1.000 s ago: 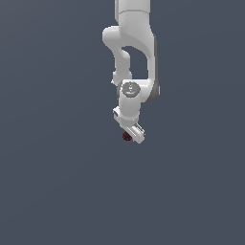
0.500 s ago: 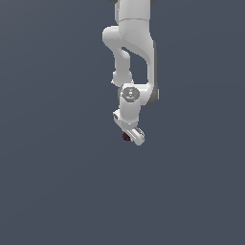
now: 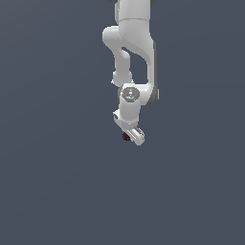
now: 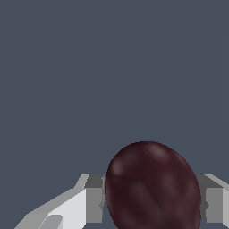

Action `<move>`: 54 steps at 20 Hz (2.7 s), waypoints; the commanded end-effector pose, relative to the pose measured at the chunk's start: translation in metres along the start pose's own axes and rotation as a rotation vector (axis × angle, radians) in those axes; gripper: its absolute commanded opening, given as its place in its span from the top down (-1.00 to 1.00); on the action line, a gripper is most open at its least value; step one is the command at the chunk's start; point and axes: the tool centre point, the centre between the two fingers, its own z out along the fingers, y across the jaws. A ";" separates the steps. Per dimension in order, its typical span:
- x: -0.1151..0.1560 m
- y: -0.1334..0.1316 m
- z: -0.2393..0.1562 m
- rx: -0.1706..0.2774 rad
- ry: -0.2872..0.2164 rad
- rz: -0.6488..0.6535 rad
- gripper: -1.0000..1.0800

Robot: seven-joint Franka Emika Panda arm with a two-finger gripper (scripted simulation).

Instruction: Pick up the object and move it to a goal position.

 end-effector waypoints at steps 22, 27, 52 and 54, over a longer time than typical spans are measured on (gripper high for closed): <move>0.083 0.019 -0.152 0.000 0.000 0.002 1.00; 0.111 0.025 -0.202 -0.001 0.001 0.002 1.00; 0.209 0.037 -0.372 -0.001 0.000 0.000 1.00; 0.212 0.037 -0.377 -0.001 0.000 0.000 1.00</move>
